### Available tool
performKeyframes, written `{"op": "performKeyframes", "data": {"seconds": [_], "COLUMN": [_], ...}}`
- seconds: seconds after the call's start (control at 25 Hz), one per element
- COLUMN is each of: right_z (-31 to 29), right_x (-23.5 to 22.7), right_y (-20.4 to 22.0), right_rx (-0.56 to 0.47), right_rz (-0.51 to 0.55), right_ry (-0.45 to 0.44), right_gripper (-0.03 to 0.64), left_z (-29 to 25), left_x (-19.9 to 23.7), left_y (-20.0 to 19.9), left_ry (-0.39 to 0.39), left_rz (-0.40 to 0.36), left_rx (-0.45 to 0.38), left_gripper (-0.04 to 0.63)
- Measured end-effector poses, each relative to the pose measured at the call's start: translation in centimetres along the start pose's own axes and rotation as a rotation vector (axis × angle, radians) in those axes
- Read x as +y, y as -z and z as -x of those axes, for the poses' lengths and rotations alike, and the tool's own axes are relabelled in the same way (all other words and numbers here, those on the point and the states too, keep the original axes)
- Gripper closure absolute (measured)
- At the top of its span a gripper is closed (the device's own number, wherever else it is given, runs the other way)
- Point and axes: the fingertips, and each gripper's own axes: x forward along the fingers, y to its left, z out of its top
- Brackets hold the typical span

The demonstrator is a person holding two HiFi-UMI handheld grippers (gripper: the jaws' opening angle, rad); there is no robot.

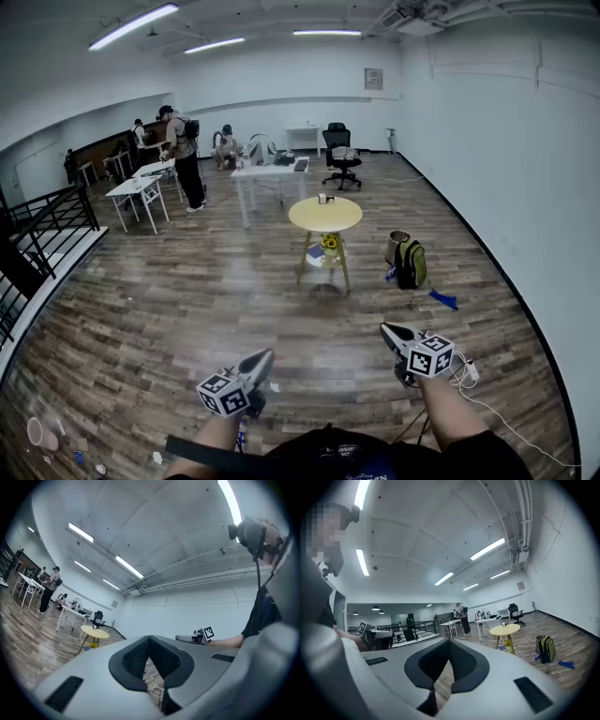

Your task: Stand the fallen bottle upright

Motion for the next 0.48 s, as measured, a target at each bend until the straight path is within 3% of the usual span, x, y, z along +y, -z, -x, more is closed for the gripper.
{"op": "performKeyframes", "data": {"seconds": [0.48], "right_z": [0.19], "right_x": [-0.45], "right_y": [-0.05], "right_rx": [-0.007], "right_rz": [-0.007], "right_ry": [0.010], "right_gripper": [0.601], "left_z": [-0.31], "left_x": [0.31], "left_y": [0.02], "left_ry": [-0.003], "left_rz": [0.004], "left_rx": [0.002], "left_gripper": [0.590]}}
